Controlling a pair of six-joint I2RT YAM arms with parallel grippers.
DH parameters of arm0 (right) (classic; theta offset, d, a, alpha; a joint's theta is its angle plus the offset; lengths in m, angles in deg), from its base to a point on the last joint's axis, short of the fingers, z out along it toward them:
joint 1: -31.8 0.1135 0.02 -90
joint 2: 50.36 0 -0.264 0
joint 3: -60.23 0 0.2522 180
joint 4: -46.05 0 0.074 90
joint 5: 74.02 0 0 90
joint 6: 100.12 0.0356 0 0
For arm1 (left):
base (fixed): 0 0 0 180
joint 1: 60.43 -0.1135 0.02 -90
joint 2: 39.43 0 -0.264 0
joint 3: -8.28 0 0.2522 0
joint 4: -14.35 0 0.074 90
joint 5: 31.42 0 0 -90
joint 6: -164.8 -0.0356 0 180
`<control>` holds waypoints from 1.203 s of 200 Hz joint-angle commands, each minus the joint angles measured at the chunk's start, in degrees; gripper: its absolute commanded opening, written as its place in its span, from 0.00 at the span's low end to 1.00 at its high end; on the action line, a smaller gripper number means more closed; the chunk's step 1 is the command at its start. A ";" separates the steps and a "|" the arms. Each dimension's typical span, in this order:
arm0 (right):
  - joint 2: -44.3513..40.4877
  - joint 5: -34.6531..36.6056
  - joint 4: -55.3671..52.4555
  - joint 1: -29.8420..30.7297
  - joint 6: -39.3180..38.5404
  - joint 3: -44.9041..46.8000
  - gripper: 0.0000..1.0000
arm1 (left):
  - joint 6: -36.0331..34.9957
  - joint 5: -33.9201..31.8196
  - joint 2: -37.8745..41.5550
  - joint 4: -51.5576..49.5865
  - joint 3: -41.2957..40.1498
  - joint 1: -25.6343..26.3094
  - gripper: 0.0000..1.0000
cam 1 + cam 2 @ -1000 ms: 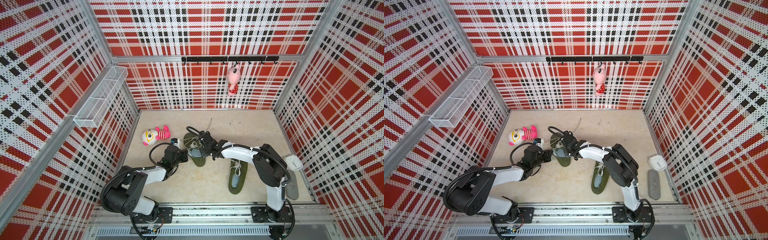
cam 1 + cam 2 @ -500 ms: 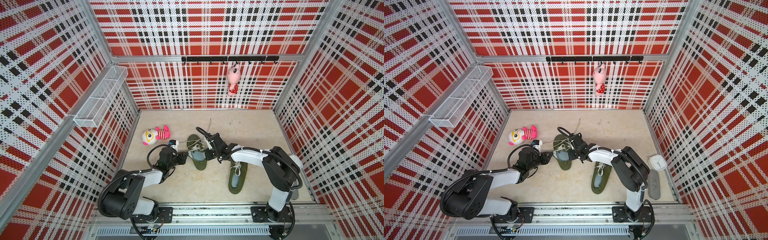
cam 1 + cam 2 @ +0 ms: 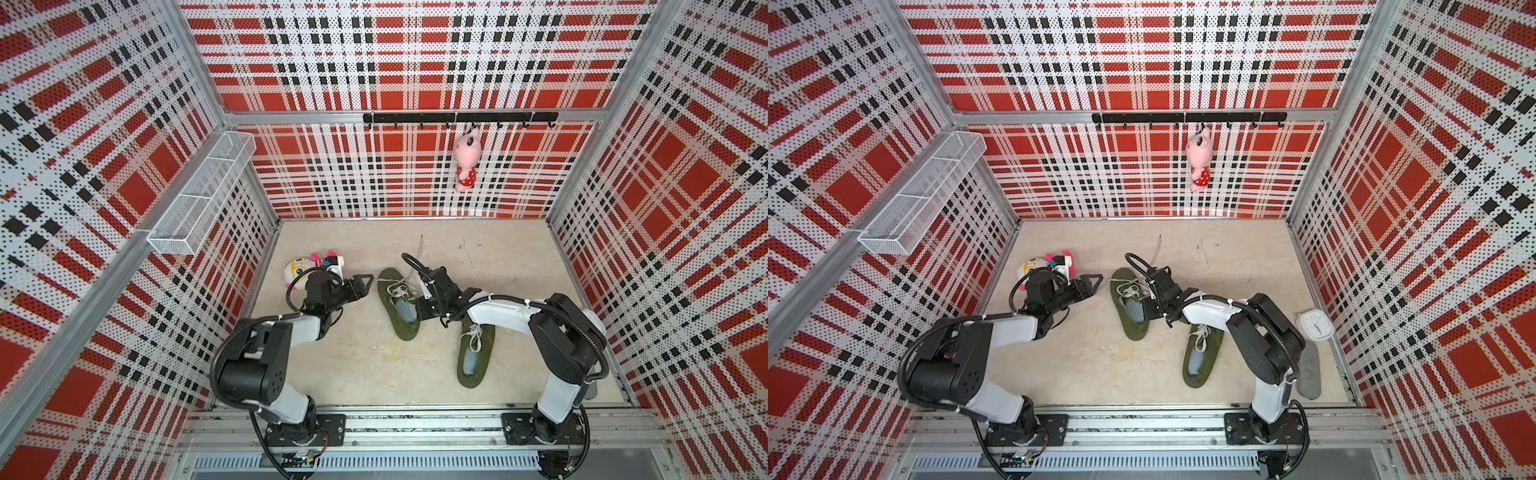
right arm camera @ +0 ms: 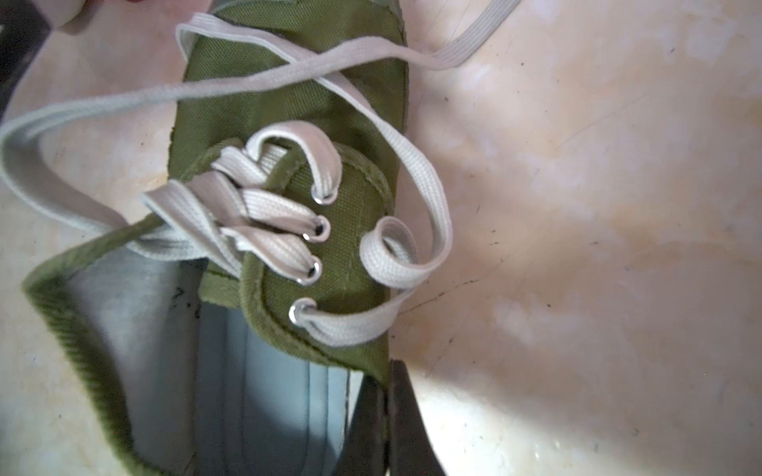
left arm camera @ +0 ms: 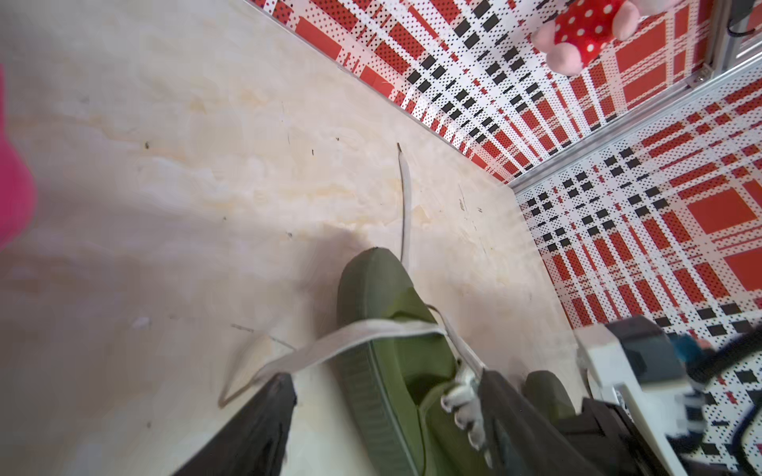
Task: Remove the insole from the shoe
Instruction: Untie the shoelace on the shoe, then pick up the shoe at the center of the board.
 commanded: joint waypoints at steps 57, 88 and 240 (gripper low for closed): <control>-0.92 0.69 -2.52 0.03 -0.17 -0.03 0.00 | 4.58 5.93 -22.35 -1.33 20.32 2.79 0.76; -0.65 0.30 -2.26 0.03 -0.18 -0.33 0.00 | 5.03 7.89 -26.19 -3.87 23.82 4.30 0.73; -8.55 -8.17 7.61 -2.98 -0.54 7.22 0.17 | -4.28 3.67 -17.29 -2.48 21.29 6.25 0.30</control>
